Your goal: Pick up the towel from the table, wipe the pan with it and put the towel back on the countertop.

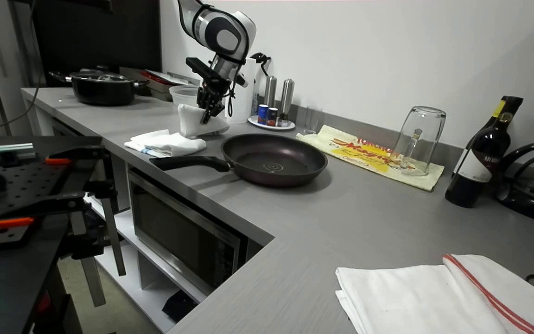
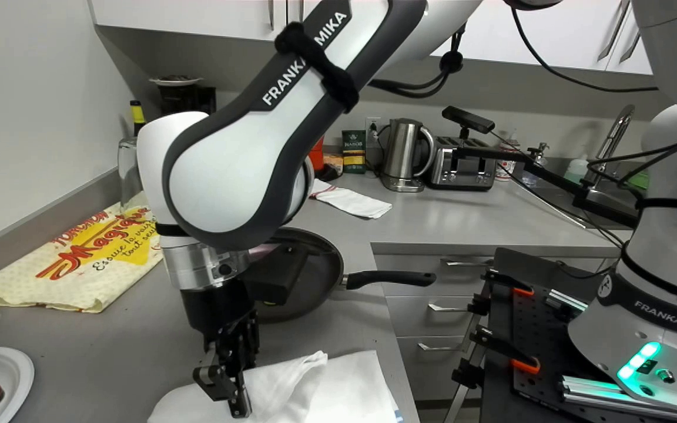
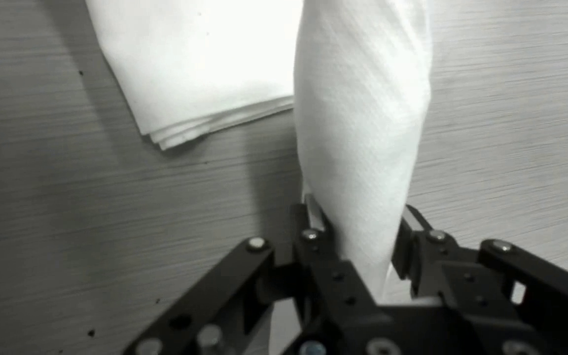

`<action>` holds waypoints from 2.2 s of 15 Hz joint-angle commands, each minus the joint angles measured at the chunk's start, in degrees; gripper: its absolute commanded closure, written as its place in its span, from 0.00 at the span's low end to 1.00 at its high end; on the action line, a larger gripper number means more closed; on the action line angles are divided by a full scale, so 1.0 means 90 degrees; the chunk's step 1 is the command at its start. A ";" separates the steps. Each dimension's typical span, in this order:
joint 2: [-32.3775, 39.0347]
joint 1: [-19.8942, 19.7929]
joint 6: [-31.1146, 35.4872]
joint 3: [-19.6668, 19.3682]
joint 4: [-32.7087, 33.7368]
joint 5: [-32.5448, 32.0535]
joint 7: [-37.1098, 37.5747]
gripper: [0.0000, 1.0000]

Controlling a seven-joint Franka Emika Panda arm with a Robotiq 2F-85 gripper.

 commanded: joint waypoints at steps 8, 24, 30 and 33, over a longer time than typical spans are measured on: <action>-0.1938 -0.0575 -0.0395 0.0043 -0.1607 -0.0004 -0.0753 0.00; -0.6596 -0.1404 0.1244 -0.1266 -0.5079 -0.1755 -0.0268 0.00; -0.7439 -0.1762 0.1123 -0.1347 -0.5320 -0.1718 0.0505 0.00; -0.7891 -0.1481 0.0702 -0.1441 -0.5628 -0.1294 0.0190 0.00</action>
